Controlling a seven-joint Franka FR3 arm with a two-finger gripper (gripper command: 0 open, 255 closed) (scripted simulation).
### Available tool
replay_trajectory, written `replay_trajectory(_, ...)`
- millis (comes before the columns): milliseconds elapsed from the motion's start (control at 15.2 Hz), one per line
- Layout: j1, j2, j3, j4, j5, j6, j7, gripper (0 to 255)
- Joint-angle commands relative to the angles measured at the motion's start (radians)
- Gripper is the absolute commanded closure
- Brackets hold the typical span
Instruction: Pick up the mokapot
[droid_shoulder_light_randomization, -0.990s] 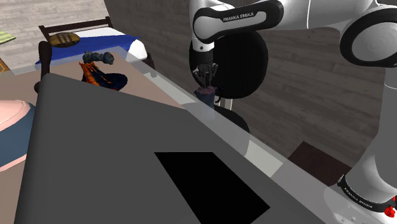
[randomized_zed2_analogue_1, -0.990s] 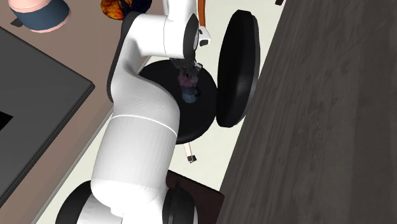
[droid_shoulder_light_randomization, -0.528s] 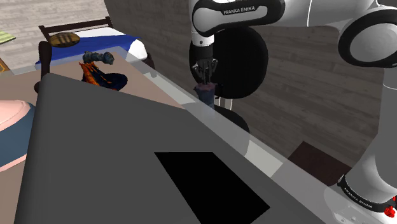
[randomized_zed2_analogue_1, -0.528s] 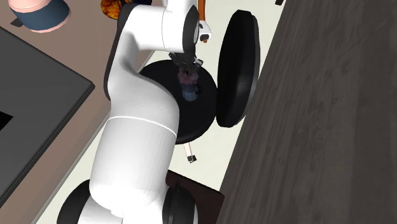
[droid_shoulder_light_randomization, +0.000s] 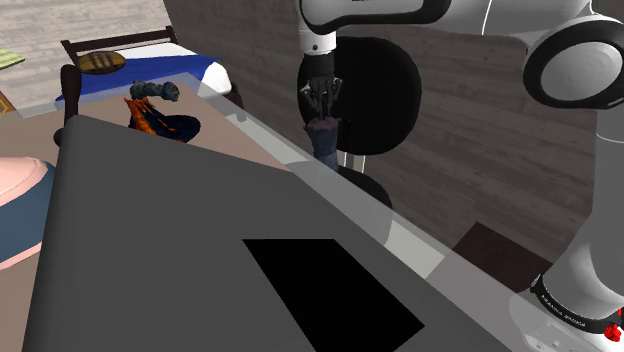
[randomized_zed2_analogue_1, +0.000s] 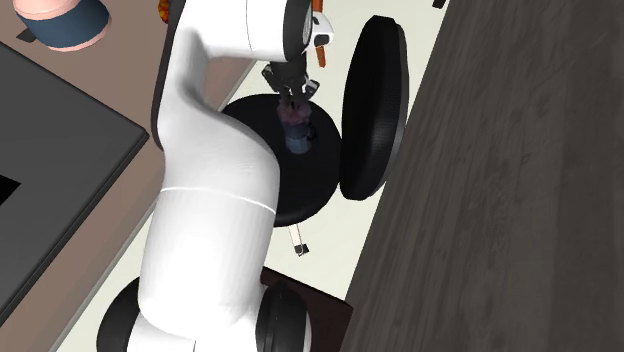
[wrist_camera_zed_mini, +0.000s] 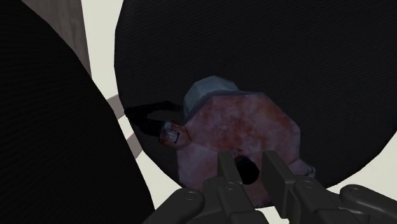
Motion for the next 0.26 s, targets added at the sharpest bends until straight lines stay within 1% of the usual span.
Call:
replay_trajectory(0,0.002,0.014,0.000,0.052,-0.002,-0.037,-0.001,255)
replay_trajectory(66,0.004,0.021,0.000,0.077,-0.003,-0.055,-0.002,255)
replay_trajectory(198,0.004,0.022,0.000,0.081,-0.003,-0.058,-0.002,255)
